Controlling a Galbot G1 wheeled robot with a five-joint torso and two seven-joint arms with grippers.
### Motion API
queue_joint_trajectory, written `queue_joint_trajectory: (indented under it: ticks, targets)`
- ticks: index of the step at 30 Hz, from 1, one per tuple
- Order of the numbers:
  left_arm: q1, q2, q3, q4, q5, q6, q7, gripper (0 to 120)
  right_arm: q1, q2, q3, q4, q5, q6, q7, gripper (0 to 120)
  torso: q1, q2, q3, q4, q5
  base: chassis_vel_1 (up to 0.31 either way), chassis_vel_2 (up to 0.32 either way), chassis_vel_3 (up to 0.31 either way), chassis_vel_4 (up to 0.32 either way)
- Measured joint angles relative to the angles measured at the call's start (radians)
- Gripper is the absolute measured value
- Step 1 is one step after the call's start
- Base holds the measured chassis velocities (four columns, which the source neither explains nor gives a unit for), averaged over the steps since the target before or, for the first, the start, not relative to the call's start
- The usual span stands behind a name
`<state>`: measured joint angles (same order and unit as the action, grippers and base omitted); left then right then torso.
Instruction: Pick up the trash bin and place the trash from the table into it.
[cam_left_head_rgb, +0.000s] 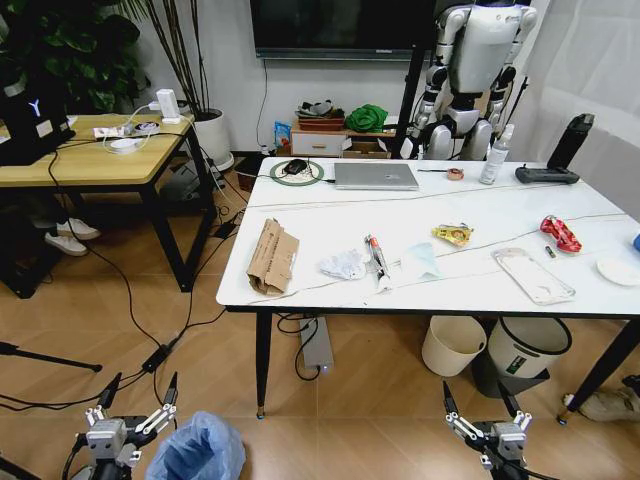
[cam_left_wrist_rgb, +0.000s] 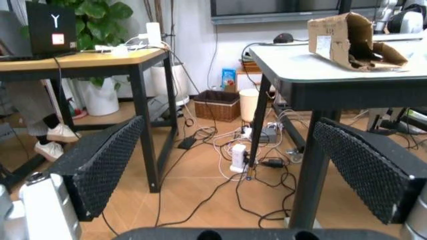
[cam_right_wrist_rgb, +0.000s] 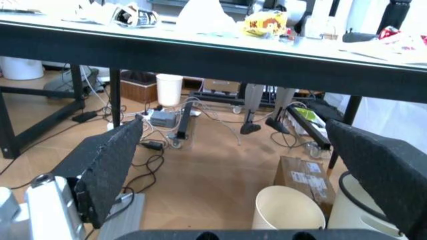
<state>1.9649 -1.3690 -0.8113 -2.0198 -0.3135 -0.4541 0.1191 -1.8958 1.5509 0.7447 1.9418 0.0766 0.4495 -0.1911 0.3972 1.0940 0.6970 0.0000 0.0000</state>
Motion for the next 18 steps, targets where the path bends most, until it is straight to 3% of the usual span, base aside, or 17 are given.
queue_joint_trajectory:
  ticks: [18]
  targets:
    - [-0.012, -0.011, 0.011, 0.026, 0.004, 0.007, -0.002, 100, 0.018, 0.008, -0.008, -0.009, -0.001, -0.011, 0.0, 100, -0.044, -0.099, -0.056, 0.0, 0.0, 0.0, 0.0, 0.0, 0.0]
